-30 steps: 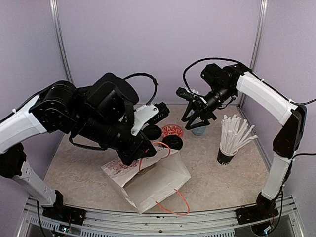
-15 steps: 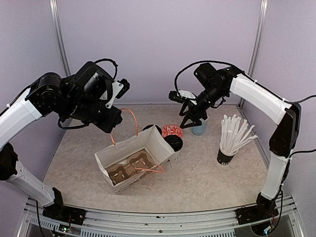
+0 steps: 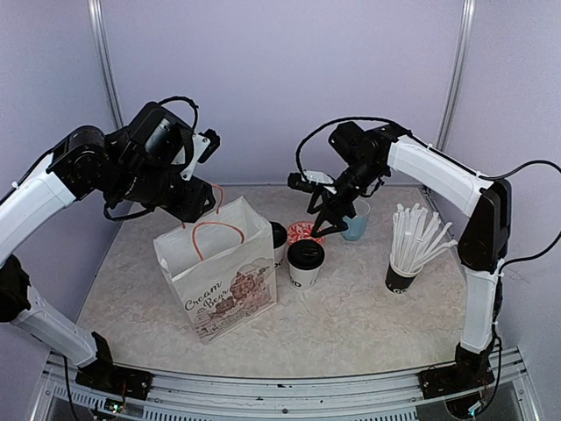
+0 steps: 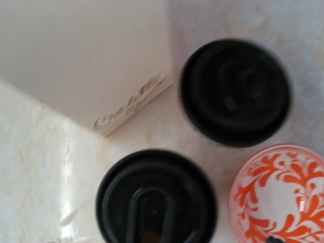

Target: Pack the takeout coffee

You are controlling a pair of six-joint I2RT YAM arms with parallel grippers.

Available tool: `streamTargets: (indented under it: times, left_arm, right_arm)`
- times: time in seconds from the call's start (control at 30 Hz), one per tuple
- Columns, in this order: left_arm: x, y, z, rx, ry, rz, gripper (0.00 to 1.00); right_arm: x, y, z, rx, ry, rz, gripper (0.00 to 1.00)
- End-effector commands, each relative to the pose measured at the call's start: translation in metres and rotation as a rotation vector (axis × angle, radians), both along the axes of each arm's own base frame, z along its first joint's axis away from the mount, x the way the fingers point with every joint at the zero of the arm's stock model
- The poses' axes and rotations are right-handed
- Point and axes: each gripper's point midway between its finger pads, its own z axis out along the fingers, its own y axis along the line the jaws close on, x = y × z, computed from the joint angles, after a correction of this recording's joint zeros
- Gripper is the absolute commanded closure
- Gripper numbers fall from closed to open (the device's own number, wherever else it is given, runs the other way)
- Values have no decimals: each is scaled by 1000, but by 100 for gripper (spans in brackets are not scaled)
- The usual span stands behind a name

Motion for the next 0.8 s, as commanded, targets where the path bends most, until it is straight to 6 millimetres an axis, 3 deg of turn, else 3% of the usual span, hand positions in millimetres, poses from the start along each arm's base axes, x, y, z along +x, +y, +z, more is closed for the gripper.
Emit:
streamTargets:
  times: [0.0,0.17,0.43,0.77]
  left_arm:
    - [2,10,20,-57,-77,27,50]
    - [3,20,25,-81,-123,62,37]
    - [2,23,31,-135,-139,85,35]
    - [-2,22,34,-175,-139,68,32]
  right_arm:
    - [-24,-1,-24,-125,-14,76,14]
    - [-30,-4,-48,-220,-17,102,14]
    - [-21,-1,-67,-288,-51,83,14]
    - [-18,6,-75,-295,-51,71,14]
